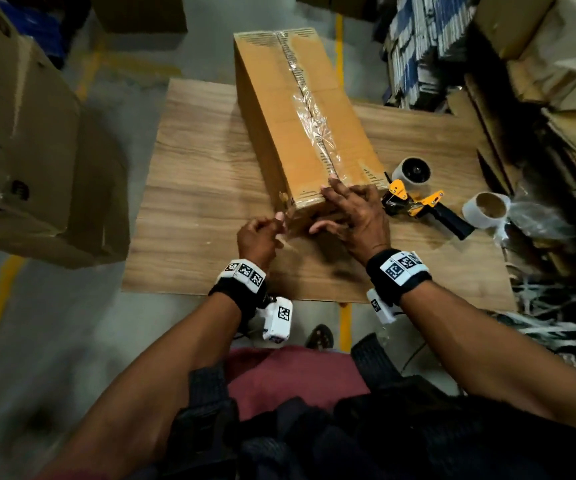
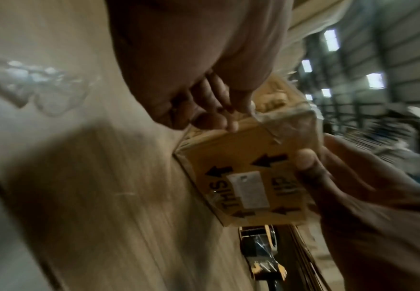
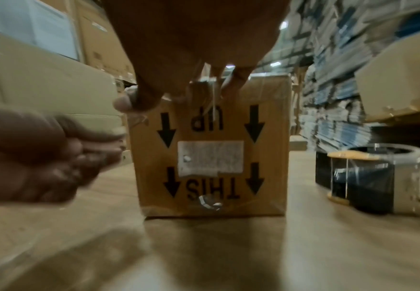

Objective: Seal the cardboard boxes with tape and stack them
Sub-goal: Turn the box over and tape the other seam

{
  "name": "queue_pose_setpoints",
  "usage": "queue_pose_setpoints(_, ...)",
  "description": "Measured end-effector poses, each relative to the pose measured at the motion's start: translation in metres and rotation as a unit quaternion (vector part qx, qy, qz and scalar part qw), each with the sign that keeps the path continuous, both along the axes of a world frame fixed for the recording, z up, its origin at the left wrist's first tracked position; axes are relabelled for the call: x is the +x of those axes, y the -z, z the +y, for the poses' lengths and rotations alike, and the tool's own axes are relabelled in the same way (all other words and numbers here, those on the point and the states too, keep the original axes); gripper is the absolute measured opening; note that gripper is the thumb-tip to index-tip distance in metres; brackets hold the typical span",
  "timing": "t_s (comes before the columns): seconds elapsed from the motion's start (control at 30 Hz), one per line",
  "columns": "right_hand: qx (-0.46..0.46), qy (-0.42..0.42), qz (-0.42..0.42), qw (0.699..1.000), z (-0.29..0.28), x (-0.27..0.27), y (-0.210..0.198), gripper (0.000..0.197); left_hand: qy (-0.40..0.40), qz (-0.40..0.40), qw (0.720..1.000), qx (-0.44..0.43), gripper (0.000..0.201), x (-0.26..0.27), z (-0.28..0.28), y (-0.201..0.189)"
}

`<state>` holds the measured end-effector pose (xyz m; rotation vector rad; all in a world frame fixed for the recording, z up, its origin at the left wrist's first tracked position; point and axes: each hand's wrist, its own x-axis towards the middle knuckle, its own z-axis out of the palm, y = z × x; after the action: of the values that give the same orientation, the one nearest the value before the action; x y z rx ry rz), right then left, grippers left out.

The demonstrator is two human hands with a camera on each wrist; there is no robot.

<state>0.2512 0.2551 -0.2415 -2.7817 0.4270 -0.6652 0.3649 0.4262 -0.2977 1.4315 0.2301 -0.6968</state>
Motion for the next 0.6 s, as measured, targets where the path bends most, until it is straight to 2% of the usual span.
queue_pose_setpoints(0.07, -0.043, -0.023, -0.019, 0.999, -0.014, -0.004, 0.0, 0.058, -0.023, -0.184, 0.983, 0.013, 0.011, -0.006, -0.005, -0.012)
queue_pose_setpoints(0.1, -0.066, -0.021, -0.024, 0.997, -0.021, -0.005, 0.001, 0.055, -0.02, -0.252, 0.967, 0.023, 0.017, -0.011, -0.007, -0.02)
queue_pose_setpoints(0.17, -0.103, 0.009, -0.005, 0.995, -0.036, -0.007, 0.006, 0.055, -0.003, -0.335, 0.941, 0.042, 0.033, -0.021, -0.014, -0.029)
queue_pose_setpoints(0.23, -0.115, 0.041, 0.041, 0.992, -0.046, -0.007, 0.016, 0.063, -0.015, -0.345, 0.937, 0.055, 0.041, -0.026, -0.021, -0.031)
queue_pose_setpoints(0.3, -0.077, 0.053, 0.072, 0.993, -0.048, -0.005, 0.026, 0.063, -0.044, -0.349, 0.934, 0.067, 0.041, -0.027, -0.024, -0.029)
queue_pose_setpoints(0.5, 0.007, 0.067, 0.059, 0.996, -0.04, 0.0, 0.035, 0.056, -0.074, -0.353, 0.923, 0.135, 0.035, -0.028, -0.031, -0.038)
queue_pose_setpoints(0.6, 0.082, 0.036, -0.001, 0.996, -0.049, -0.006, 0.034, 0.072, -0.038, -0.389, 0.903, 0.179, 0.032, -0.019, -0.029, -0.046)
